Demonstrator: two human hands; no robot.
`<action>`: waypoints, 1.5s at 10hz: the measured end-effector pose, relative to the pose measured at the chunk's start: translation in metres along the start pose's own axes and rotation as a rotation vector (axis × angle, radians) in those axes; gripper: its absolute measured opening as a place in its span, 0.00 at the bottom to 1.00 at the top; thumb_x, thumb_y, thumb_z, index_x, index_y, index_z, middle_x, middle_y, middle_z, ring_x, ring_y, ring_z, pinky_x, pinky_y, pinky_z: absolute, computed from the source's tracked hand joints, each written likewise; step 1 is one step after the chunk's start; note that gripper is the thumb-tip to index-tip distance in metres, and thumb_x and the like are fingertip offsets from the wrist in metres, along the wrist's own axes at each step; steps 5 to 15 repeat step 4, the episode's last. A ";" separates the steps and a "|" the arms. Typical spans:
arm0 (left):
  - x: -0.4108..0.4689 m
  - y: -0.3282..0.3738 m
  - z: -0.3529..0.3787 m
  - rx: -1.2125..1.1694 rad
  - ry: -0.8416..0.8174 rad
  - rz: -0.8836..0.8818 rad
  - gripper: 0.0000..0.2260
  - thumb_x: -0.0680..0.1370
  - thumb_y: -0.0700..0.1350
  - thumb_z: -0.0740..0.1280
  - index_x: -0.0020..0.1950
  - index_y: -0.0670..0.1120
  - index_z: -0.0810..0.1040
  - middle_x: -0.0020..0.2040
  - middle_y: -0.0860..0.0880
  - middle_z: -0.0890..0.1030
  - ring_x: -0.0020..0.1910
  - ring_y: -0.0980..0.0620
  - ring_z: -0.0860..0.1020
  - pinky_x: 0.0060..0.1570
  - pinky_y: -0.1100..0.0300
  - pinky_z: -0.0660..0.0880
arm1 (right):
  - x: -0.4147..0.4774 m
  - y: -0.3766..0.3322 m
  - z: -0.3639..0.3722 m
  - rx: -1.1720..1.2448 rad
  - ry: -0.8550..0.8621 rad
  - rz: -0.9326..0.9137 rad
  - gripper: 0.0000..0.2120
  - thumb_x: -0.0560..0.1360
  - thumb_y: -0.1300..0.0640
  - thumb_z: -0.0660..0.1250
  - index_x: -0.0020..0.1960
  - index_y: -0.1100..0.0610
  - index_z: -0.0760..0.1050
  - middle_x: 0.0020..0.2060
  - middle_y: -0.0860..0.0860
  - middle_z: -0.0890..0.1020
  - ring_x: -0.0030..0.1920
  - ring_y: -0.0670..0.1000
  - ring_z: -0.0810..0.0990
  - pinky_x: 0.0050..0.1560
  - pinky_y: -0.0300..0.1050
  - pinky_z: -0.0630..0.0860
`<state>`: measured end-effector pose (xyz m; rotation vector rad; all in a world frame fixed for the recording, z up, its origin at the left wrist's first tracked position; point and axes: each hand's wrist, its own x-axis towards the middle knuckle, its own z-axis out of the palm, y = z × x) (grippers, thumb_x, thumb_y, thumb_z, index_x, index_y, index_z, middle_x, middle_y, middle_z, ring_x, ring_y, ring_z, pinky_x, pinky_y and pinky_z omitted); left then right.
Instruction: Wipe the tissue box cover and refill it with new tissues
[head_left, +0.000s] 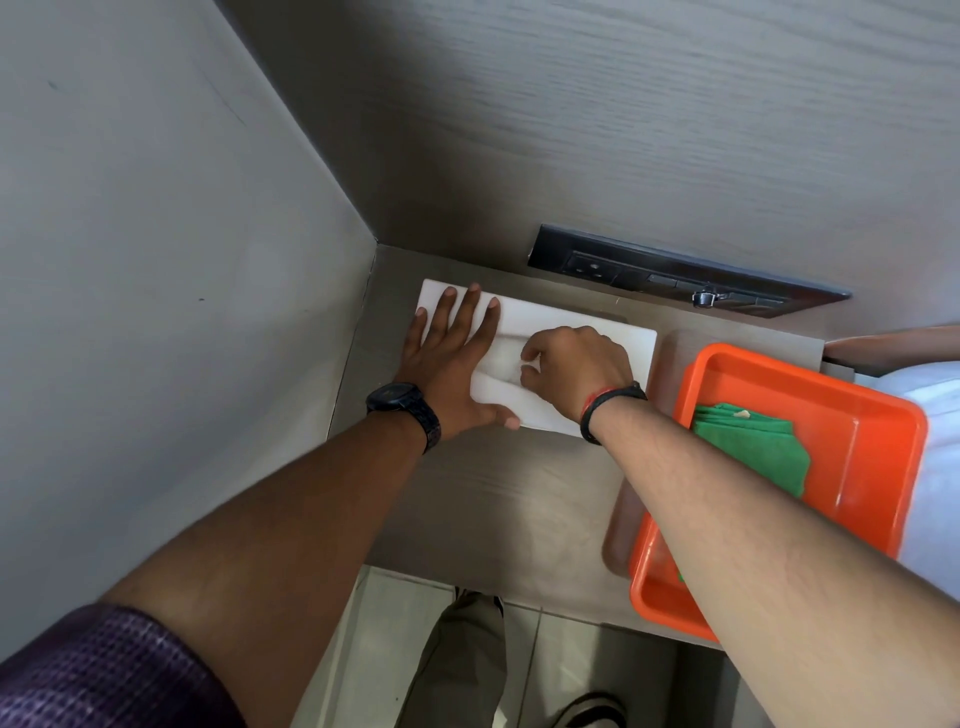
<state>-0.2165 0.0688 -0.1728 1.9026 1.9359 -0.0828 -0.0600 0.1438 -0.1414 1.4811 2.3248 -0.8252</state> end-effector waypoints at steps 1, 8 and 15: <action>0.000 -0.002 0.000 0.006 0.004 -0.006 0.56 0.57 0.76 0.59 0.75 0.53 0.37 0.78 0.46 0.42 0.74 0.49 0.38 0.68 0.50 0.32 | -0.005 0.001 -0.001 0.081 0.137 0.013 0.14 0.71 0.43 0.64 0.54 0.46 0.79 0.46 0.51 0.84 0.48 0.57 0.80 0.46 0.46 0.73; -0.004 0.007 -0.012 -0.049 -0.010 -0.046 0.58 0.55 0.75 0.63 0.76 0.52 0.42 0.78 0.47 0.44 0.74 0.48 0.41 0.69 0.50 0.36 | -0.038 -0.006 -0.053 0.511 0.659 0.145 0.08 0.66 0.49 0.64 0.37 0.50 0.80 0.20 0.45 0.71 0.29 0.48 0.72 0.28 0.39 0.66; -0.004 0.007 -0.012 -0.049 -0.010 -0.046 0.58 0.55 0.75 0.63 0.76 0.52 0.42 0.78 0.47 0.44 0.74 0.48 0.41 0.69 0.50 0.36 | -0.038 -0.006 -0.053 0.511 0.659 0.145 0.08 0.66 0.49 0.64 0.37 0.50 0.80 0.20 0.45 0.71 0.29 0.48 0.72 0.28 0.39 0.66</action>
